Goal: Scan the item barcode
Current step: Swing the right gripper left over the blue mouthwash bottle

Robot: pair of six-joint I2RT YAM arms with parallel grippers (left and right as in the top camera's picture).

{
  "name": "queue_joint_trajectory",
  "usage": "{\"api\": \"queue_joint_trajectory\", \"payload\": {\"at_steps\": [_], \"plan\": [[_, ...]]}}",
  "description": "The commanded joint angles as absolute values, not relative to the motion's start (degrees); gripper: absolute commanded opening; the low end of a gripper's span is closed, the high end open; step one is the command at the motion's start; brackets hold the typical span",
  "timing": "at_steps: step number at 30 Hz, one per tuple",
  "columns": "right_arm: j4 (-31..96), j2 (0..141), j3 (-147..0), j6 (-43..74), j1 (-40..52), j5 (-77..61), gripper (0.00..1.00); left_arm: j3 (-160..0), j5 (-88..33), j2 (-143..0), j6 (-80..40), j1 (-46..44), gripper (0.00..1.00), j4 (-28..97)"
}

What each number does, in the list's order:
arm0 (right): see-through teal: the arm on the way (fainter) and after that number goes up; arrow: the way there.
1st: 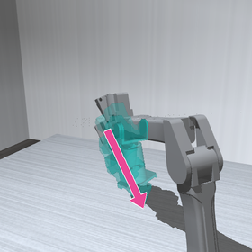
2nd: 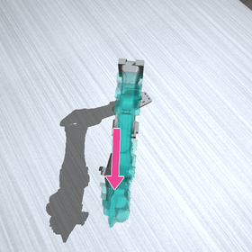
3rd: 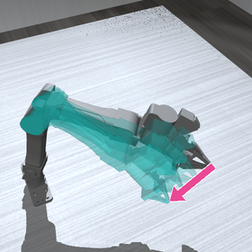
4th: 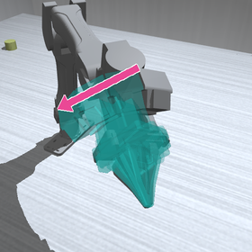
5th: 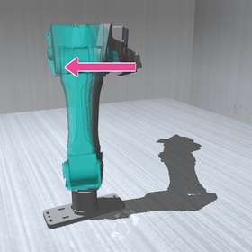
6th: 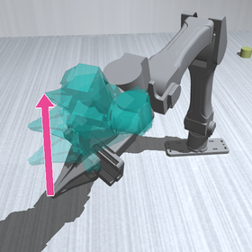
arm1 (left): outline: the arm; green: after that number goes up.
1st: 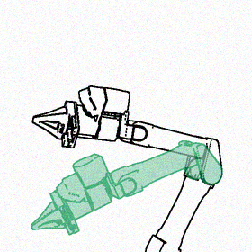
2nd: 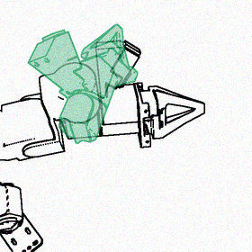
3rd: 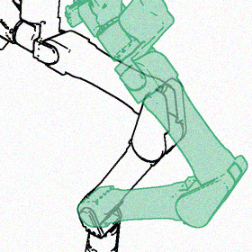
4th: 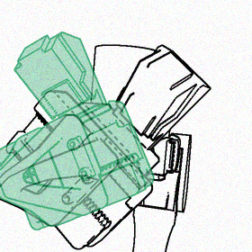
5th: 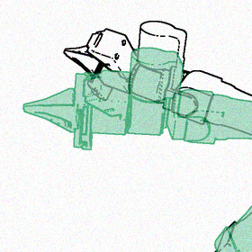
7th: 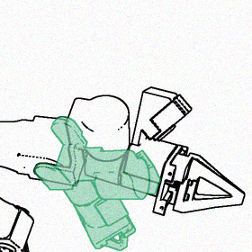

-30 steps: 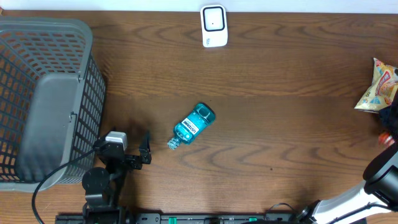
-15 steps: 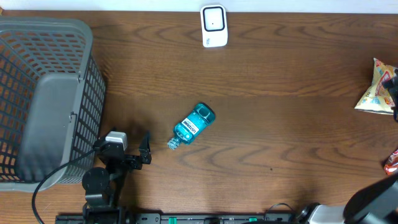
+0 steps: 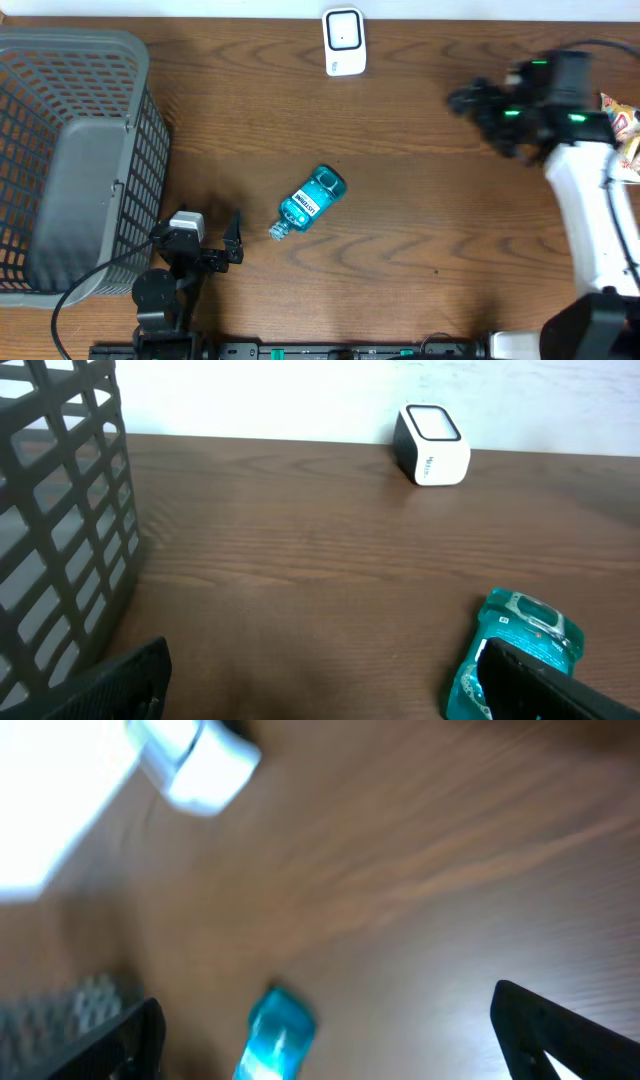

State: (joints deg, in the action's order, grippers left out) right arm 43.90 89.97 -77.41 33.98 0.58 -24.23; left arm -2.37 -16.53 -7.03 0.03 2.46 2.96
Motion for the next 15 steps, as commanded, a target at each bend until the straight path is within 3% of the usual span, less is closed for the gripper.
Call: {"api": "queue_joint_trajectory", "payload": {"at_steps": [1, 4, 8, 15], "plan": [[44.1, 92.0, -77.8, 35.8, 8.6, -27.1, 0.99, -0.8, -16.9, -6.9, 0.4, 2.4, 0.98, 3.7], [45.1, 94.3, -77.8, 38.5, 15.1, -24.2, 0.99, -0.8, -16.9, -6.9, 0.4, 2.4, 0.98, 3.7], [49.3, 98.8, -77.8, 56.1, 22.5, -21.5, 0.99, -0.8, -16.9, -6.9, 0.4, 2.4, 0.98, 3.7], [44.0, 106.2, -77.8, 70.5, 31.6, -21.5, 0.99, -0.8, -16.9, -6.9, 0.4, 2.4, 0.98, 3.7]]}}
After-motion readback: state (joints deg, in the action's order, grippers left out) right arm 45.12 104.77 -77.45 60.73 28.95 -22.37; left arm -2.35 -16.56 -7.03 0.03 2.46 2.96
